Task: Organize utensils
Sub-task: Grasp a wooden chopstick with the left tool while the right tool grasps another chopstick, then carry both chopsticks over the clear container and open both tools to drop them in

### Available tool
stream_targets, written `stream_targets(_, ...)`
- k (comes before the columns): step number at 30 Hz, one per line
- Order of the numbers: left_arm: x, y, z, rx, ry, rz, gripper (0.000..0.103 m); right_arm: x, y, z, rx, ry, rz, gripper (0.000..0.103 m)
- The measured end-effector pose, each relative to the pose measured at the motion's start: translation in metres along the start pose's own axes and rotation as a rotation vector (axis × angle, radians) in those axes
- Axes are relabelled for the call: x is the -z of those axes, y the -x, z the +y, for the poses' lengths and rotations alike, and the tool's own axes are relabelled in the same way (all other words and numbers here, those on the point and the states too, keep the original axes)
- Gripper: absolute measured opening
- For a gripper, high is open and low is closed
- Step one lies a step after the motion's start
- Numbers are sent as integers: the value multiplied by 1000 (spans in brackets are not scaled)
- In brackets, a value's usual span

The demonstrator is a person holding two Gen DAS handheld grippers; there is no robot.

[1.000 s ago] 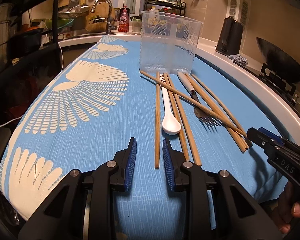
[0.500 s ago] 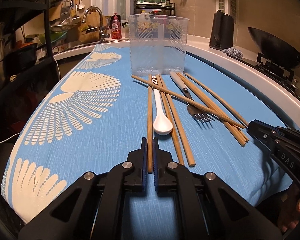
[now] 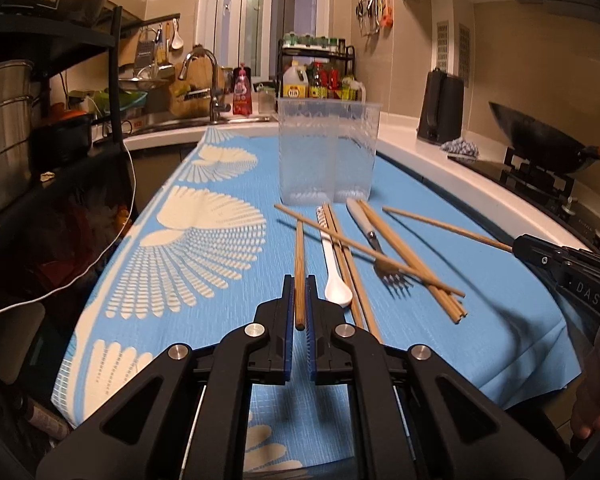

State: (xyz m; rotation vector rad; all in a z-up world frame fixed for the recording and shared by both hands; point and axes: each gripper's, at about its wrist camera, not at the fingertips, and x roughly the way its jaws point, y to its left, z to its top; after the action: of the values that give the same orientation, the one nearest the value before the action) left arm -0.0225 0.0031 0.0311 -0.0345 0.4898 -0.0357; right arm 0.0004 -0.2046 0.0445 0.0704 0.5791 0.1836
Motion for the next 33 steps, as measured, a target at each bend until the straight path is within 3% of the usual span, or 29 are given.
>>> stream_targets(10, -37, 25, 13, 24, 25, -74, 5, -39, 31, -2, -31, 11, -83, 4)
stream_targets(19, -81, 25, 20, 52, 21, -119, 5, -84, 34, -1, -56, 34, -133, 4)
stream_targets(33, -141, 3, 20, 120, 29, -41, 5, -153, 22, 11, -123, 79, -165, 4)
